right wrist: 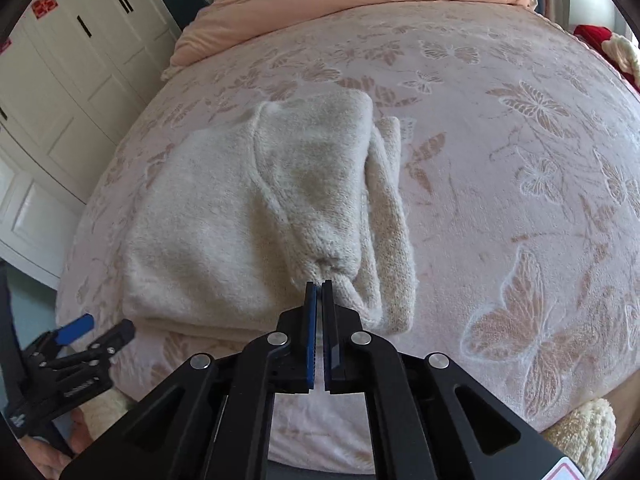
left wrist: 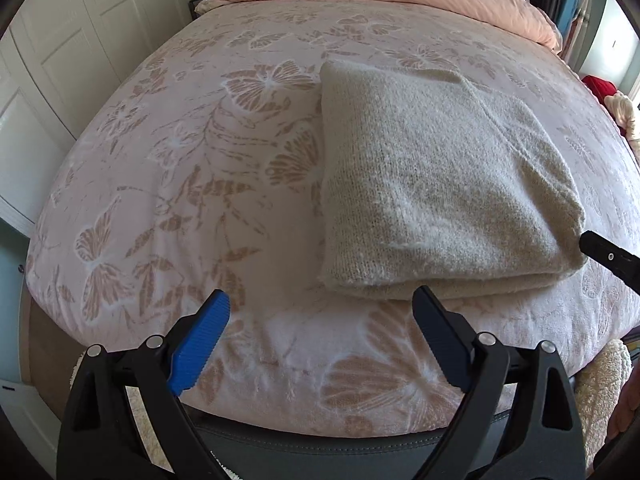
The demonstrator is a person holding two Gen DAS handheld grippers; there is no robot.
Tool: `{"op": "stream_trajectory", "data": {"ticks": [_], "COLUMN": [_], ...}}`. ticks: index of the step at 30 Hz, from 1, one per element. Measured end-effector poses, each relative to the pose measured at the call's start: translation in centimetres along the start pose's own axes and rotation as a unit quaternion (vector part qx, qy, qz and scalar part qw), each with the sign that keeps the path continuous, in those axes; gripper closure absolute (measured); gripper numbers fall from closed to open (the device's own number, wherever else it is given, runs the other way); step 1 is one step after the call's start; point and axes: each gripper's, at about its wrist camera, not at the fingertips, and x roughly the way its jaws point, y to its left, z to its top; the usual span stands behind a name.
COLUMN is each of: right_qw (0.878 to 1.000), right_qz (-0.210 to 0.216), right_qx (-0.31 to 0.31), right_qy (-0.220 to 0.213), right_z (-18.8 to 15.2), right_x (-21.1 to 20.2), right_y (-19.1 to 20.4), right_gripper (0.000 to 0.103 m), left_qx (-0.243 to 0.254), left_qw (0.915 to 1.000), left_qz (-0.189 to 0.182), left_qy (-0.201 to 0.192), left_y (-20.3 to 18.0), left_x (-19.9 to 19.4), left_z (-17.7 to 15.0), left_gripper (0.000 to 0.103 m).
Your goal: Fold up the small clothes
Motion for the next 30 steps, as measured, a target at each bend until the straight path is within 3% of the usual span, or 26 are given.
{"op": "stream_trajectory", "data": {"ticks": [3,6,13,15,19,30], "right_qw": [0.999,0.999,0.995,0.994,0.993,0.993], "right_qz": [0.028,0.014,-0.042,-0.049,-0.063,-0.062], "right_qx": [0.039,0.015,-0.002,0.009,0.034,0.021], "right_qy": [-0.006,-0.044,-0.092,-0.094,-0.096,-0.096], "right_z": [0.0,-0.8,-5.9,-7.1,-8.7,-10.4], "right_x": [-0.6,-4.2,-8.2,-8.4,-8.2,-8.6], "right_y": [-1.3,0.0,1.3,1.4,1.3,2.7], "right_gripper": [0.103,0.100,0.074,0.072,0.053,0.042], "left_qx": [0.005,0.016,0.039,0.044,0.045,0.026], "left_qw": [1.0000,0.9998,0.9986,0.9982,0.9975,0.9963], "left_qz": [-0.003,-0.004,0.008,0.012,0.017,0.024], "left_qy": [-0.001,-0.015,-0.035,-0.040,-0.053,-0.079], "left_y": [-0.6,-1.1,-2.6,-3.1,-3.8,-4.3], "left_x": [-0.4,-1.7,-3.2,-3.5,-4.0,-5.0], "left_z": [0.0,-0.2,-1.5,-2.0,-2.9,-5.5], "left_gripper": [0.013,0.013,0.013,0.013,0.013,0.013]}}
